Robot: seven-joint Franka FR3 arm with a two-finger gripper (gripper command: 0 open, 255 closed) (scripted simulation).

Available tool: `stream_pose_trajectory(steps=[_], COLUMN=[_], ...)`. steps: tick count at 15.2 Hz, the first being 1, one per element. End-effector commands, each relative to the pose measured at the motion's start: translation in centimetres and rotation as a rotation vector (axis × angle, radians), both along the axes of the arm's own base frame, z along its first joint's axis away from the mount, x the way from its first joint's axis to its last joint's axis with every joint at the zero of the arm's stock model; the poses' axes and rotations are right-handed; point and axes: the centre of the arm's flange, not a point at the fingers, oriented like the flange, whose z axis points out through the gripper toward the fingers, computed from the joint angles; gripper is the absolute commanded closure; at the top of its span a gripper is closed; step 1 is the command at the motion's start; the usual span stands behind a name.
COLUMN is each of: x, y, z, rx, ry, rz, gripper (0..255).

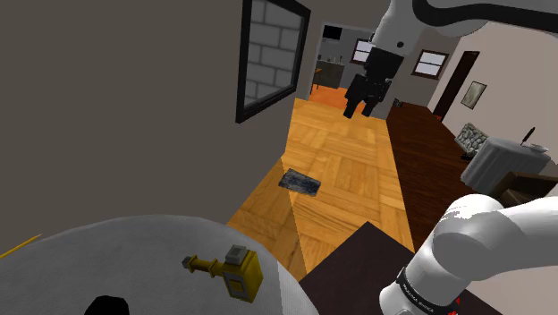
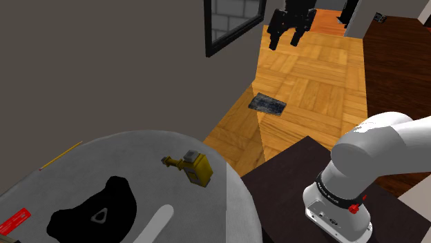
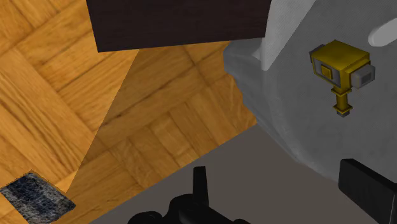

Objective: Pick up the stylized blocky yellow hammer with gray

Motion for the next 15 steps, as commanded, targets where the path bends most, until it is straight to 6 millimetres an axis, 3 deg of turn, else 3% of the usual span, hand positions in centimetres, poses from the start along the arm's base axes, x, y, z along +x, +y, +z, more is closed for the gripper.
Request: stream_pose_trajectory(steps=[1,15], x=[0.0,7.3], y=[0.0,13.3], z=[0.0,-12.2], rx=[0.0,-0.046], ry=[0.0,0.121], rz=[0.0,0.157], gripper=[0,0])
